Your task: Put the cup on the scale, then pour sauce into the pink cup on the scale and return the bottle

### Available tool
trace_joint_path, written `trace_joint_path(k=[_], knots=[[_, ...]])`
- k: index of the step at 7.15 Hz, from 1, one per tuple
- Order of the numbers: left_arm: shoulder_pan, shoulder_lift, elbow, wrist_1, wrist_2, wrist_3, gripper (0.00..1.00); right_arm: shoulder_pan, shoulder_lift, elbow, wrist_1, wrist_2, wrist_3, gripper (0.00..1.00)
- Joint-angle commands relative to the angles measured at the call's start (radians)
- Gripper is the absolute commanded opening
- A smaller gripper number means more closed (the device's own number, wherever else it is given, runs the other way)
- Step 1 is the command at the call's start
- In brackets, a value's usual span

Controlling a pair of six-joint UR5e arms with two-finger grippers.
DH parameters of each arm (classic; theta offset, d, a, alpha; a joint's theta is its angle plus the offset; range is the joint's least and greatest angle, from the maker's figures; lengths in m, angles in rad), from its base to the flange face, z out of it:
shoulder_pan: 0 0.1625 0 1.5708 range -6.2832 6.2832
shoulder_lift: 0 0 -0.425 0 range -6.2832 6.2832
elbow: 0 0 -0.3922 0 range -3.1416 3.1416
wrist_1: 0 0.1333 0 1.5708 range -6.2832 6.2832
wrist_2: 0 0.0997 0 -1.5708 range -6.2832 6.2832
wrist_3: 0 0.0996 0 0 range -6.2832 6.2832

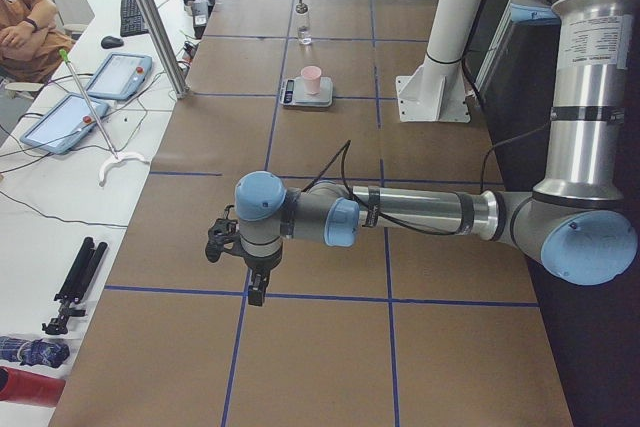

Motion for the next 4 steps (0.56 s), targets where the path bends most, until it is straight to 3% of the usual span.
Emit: trace_joint_path(k=[1,3,4], knots=[[0.000,-0.003,-0.003,0.001,0.003,0.001,1.00,0.035,-0.020,0.036,0.000,0.002,0.003,1.00],[0.000,-0.003,-0.001,0.001,0.005,0.002,1.00,0.057,-0.117,0.182,-0.033,0.016,0.003,1.00],[0.000,-0.003,0.000,0.000,0.005,0.002,1.00,0.052,-0.144,0.269,-0.148,0.015,-0.004,1.00]])
